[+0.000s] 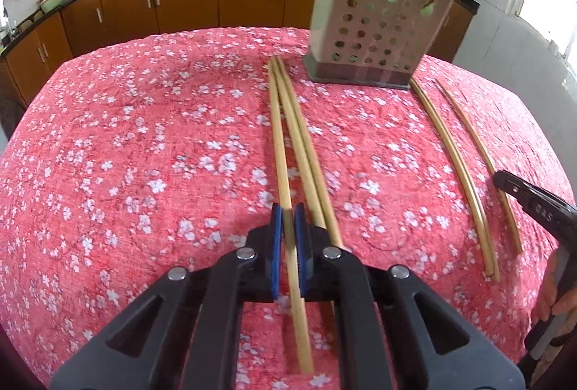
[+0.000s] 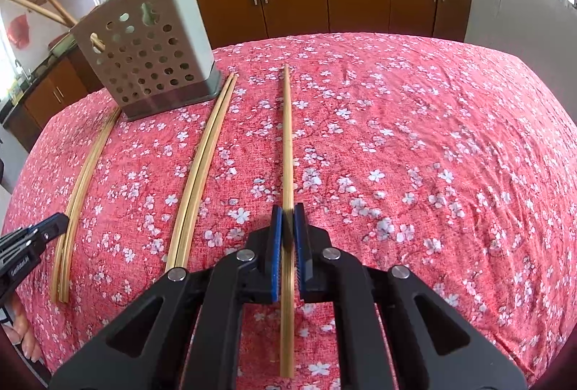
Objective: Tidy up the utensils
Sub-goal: 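Close the right tool on a loose chopstick while the left tool grasps another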
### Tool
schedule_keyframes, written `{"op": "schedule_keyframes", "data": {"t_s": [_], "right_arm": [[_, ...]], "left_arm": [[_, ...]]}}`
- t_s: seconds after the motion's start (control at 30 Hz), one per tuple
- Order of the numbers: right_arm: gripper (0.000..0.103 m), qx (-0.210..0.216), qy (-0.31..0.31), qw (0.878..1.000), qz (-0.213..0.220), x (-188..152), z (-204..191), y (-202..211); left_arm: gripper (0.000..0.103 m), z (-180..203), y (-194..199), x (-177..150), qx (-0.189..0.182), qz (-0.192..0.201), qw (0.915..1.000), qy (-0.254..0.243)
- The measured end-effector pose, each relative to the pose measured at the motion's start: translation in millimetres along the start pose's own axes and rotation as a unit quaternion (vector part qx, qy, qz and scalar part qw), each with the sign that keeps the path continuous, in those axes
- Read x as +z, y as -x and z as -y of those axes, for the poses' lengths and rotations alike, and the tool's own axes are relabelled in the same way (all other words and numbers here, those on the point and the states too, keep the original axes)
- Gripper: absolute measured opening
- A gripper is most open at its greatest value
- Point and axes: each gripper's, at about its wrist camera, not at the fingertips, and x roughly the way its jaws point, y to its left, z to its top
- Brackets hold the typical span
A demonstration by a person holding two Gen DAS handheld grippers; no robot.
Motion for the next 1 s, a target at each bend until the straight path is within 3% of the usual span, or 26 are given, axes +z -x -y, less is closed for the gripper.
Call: {"op": "schedule_keyframes", "data": {"t_s": [0.2, 0.37, 0.73, 1.0], "right_arm": [[0.008, -0.006, 0.008, 1.0, 0.005, 3.0, -0.3, -5.0], [0.008, -0.019, -0.004, 1.0, 0.015, 8.7, 9.7, -9.0], [0.008, -0.011, -0.01, 1.0, 0.016, 8.8, 16.8, -9.9], [0.009, -0.01, -0.011, 1.0, 0.016, 8.4, 19.5, -9.4]], "left_arm": [[0.008, -38.1, -3.3, 9.7, 0.038, 0.009, 0.9987, 0.031], [0.009, -67.0, -1.7, 11.8, 0.026, 0.021, 0.9978, 0.057], [0.01, -72.9, 3.4, 7.4, 0.013, 0.029, 0.9975, 0.064], [0.01, -67.5, 1.9, 7.2, 0.029, 0.027, 0.9979, 0.052]]}}
